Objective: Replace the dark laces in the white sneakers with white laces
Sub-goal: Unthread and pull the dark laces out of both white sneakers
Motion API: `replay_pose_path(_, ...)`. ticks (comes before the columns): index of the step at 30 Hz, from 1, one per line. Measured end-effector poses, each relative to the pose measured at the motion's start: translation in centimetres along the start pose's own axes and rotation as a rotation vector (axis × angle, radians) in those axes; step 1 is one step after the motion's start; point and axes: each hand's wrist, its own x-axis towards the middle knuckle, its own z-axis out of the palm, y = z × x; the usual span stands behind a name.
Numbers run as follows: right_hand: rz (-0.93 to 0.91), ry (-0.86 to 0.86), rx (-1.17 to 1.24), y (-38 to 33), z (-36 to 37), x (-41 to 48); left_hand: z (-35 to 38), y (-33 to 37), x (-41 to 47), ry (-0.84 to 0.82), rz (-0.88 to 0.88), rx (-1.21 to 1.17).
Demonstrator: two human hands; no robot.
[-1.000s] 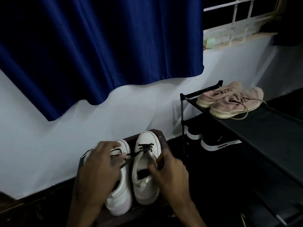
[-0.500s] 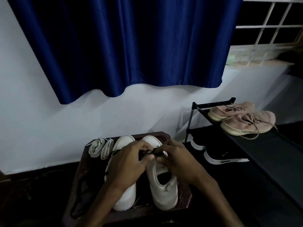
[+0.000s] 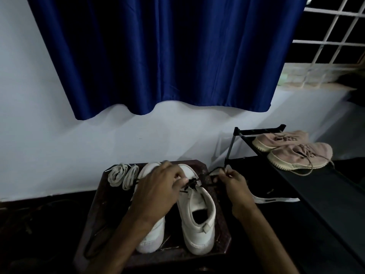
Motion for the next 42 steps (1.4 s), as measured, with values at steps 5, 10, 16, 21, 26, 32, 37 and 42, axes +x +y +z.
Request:
replay_pose_path(5,-0.356,-0.016,-0.75,0.4,-0.1,-1.5,0.7,0.9,-0.2,-0.172,-0.022,0.102)
replay_pose_path(10,-0.804,-0.15,-0.841,-1.7,0.6,-3.0,1.8,2.1,-2.2,0.002,-0.101,0.353)
replay_pose_path(16,-0.797,-0.166,-1.071,-0.5,0.9,-3.1,4.3,2.1,-3.6,0.135,-0.172,0.331)
replay_pose_path(21,-0.84,0.121,-1.259,-0.6,2.6,-4.2,4.8,2.7,-4.4,0.162,-0.265,0.342)
replay_pose_path(26,-0.953,0.068,-1.363,0.7,3.6,-4.0,5.2,2.5,-4.5,0.169,-0.278,0.367)
replay_pose_path(32,-0.929,-0.076,-1.396,0.9,2.6,-3.0,6.0,2.5,-5.1,0.243,-0.284,0.222)
replay_pose_path(37,-0.941,-0.103,-1.341,0.9,2.3,-2.8,6.8,3.0,-5.5,0.418,-0.273,0.106)
replay_pose_path(42,-0.903,-0.123,-1.183,1.1,2.1,-2.4,7.3,2.3,-5.6,0.454,-0.247,0.092)
